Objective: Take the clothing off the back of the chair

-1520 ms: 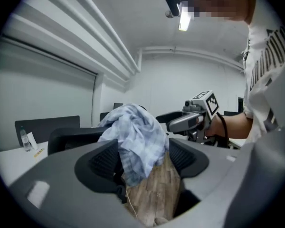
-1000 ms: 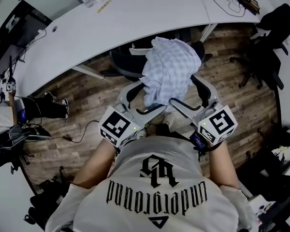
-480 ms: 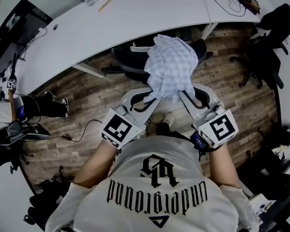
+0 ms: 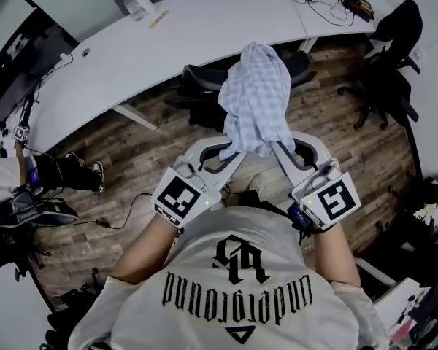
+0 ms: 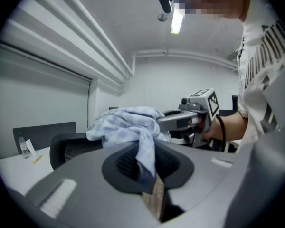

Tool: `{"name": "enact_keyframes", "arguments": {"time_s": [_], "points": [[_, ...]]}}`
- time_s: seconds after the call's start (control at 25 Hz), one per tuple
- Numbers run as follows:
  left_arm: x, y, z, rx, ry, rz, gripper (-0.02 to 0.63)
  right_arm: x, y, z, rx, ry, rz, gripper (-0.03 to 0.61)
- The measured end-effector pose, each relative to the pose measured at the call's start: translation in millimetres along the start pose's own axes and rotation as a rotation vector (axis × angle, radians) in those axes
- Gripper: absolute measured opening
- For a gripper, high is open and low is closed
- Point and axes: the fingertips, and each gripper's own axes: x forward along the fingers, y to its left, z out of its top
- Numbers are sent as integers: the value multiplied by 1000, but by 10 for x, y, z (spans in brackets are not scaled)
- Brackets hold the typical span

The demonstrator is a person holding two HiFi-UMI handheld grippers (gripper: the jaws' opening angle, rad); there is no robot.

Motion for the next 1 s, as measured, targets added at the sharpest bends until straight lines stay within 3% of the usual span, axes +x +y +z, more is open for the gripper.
{"name": "enact_keyframes", "arguments": {"time_s": [0.48,1.0], "points": [[-764,-593,133,37,-55,-110,87,-381,986,159,-33,-11,-107,40],[-838,-1337,440,78,-88,-99,87,-1144,1289,234,-37,-38,-97,40]]}}
